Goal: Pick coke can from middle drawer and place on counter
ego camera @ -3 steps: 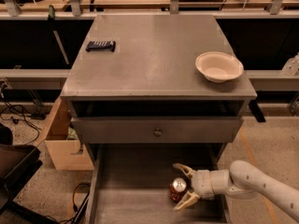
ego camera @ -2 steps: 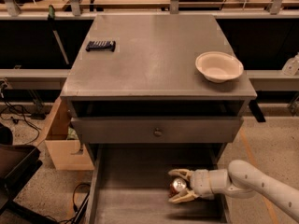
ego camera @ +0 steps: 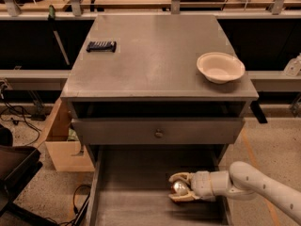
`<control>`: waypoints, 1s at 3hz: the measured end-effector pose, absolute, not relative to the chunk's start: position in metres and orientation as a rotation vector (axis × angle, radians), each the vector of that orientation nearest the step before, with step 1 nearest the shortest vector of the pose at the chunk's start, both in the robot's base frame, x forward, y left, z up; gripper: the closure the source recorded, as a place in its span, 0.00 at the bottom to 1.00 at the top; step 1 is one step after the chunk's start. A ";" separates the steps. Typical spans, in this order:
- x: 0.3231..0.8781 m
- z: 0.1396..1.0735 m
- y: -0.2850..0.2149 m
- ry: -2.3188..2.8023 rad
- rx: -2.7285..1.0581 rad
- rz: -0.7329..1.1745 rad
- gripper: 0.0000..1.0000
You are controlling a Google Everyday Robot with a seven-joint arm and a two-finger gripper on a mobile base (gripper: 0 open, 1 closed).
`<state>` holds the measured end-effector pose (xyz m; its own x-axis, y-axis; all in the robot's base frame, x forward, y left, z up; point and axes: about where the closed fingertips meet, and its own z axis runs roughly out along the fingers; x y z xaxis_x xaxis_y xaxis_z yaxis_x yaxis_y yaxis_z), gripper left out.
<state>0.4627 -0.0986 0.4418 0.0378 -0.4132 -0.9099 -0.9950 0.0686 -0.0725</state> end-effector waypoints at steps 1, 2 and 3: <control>0.462 0.441 -0.097 1.503 -1.474 0.878 1.00; 0.462 0.441 -0.096 1.503 -1.474 0.879 1.00; 0.458 0.463 -0.094 1.456 -1.459 0.908 1.00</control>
Offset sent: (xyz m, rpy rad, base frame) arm -0.0005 0.0018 -0.0003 0.0018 0.0012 0.0030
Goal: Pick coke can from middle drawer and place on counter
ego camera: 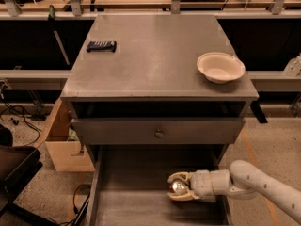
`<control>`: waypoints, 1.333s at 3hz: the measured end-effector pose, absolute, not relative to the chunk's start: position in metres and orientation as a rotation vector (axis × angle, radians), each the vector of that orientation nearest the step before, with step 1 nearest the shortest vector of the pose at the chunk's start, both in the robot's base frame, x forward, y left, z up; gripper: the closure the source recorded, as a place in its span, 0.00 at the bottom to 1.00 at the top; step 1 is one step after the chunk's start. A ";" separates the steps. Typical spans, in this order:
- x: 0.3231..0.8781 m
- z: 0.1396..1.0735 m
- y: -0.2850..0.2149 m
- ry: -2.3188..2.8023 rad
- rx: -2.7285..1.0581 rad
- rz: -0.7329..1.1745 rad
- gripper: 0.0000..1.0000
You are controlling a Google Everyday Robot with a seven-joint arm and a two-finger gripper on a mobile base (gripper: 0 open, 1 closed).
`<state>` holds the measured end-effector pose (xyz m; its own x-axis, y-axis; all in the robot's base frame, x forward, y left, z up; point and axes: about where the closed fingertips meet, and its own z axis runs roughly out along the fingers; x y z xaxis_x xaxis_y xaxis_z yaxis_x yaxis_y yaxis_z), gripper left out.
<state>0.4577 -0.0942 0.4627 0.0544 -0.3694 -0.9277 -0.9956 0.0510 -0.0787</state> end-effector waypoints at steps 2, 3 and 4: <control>0.431 0.600 -0.129 1.332 -1.393 0.975 1.00; 0.424 0.698 -0.158 1.316 -1.355 0.986 1.00; 0.427 0.776 -0.171 1.313 -1.348 0.971 1.00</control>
Offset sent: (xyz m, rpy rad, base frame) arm -0.0474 -0.0791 0.2720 0.1959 -0.0492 0.0342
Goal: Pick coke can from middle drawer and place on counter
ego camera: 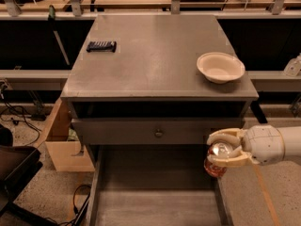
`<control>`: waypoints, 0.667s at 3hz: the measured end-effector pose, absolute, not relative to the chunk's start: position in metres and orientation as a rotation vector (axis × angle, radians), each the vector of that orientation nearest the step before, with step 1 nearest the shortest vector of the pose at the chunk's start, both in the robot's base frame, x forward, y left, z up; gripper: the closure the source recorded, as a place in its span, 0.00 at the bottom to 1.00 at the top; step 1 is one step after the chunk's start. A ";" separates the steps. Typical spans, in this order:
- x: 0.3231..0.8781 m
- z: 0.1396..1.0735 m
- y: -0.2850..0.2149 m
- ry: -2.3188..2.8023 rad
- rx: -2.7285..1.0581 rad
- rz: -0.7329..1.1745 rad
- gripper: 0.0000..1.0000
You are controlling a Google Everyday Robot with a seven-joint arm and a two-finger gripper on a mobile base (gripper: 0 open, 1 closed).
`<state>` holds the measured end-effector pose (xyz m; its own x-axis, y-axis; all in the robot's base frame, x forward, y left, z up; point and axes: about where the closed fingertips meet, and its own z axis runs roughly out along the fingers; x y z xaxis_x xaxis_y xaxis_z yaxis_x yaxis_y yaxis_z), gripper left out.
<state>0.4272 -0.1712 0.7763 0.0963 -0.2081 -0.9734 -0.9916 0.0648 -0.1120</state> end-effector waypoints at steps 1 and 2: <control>0.427 0.776 -0.171 1.313 -1.348 0.971 1.00; 0.442 0.804 -0.165 1.302 -1.362 0.970 1.00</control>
Offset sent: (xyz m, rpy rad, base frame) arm 0.0794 0.0269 0.1477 -0.0176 -0.0457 0.0518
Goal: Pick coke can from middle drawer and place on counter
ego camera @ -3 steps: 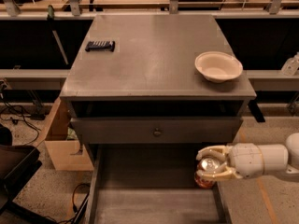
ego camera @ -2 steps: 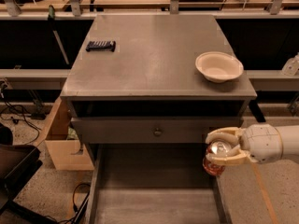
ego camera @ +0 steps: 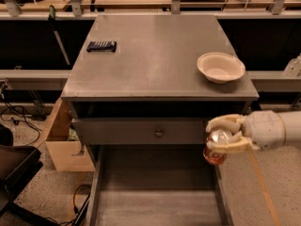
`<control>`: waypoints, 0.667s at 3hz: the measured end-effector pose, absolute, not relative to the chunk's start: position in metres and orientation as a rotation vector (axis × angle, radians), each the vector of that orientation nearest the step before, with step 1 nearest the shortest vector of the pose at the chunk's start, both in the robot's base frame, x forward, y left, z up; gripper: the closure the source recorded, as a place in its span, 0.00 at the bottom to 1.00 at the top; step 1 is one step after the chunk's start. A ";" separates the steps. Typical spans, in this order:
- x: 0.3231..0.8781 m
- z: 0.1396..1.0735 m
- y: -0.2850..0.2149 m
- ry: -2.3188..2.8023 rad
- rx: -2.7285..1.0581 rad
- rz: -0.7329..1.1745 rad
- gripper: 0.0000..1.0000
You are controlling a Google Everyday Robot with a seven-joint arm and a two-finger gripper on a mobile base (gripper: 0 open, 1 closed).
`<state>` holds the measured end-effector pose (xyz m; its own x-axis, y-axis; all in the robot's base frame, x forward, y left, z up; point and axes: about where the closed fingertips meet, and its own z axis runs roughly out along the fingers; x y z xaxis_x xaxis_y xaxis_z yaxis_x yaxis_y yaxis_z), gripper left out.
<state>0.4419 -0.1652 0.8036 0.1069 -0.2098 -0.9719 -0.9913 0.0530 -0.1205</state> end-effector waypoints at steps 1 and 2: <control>0.489 0.900 -0.148 1.301 -1.356 0.945 1.00; 0.531 0.975 -0.134 1.306 -1.311 0.933 1.00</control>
Offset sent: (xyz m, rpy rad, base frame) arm 0.1504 0.0346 0.2855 0.0605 -0.0550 -0.1327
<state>0.5309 -0.1343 0.9748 0.1115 -0.1956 -0.9743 -0.9851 0.1076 -0.1344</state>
